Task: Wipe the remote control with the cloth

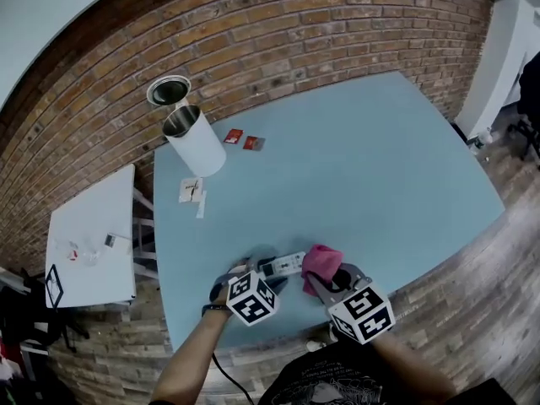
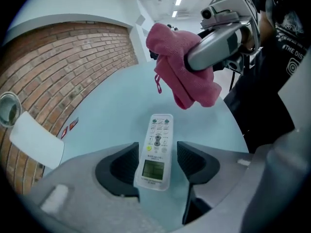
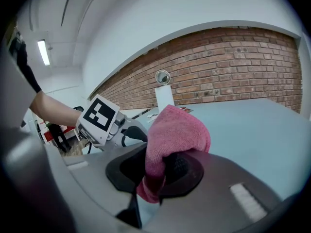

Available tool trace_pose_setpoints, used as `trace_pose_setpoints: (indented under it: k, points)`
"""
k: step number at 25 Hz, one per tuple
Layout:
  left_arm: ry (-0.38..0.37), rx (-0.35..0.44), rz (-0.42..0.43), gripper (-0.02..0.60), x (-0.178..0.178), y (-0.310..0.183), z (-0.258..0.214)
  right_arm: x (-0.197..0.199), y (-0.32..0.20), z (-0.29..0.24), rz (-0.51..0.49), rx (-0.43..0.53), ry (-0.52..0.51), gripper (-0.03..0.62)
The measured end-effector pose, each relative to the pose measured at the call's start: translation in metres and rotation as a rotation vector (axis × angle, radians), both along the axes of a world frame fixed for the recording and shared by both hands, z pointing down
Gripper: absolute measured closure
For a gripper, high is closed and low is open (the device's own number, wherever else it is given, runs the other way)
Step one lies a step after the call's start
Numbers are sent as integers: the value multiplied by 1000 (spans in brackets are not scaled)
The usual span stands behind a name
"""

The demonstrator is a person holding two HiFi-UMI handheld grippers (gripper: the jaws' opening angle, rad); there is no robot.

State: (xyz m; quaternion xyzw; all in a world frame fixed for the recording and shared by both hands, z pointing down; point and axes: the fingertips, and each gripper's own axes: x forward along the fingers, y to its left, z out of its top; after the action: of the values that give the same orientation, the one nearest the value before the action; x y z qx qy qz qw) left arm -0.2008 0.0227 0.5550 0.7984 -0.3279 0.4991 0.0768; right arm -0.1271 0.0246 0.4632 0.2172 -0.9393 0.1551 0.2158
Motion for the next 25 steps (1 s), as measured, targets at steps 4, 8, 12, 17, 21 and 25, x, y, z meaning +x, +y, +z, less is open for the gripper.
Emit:
trace_pose_setpoints:
  k: [4, 8, 12, 17, 21, 25]
  points:
    - [-40, -109, 89, 320, 9, -6, 12, 7, -11, 3, 10, -13, 5, 530]
    - [-85, -235, 170, 264, 12, -3, 25, 17, -26, 5, 24, -20, 3, 530]
    - [-73, -364, 175, 273, 13, 2, 32, 23, -41, 7, 40, -37, -12, 530]
    - [-60, -398, 163, 341, 14, 5, 31, 19, -57, 6, 43, -50, -50, 530]
    - [-47, -388, 115, 347, 12, 1, 30, 16, -72, 1, 54, -53, -88, 530]
    - [65, -429, 16, 347, 18, -2, 21, 24, -88, -2, 81, -57, -117, 530]
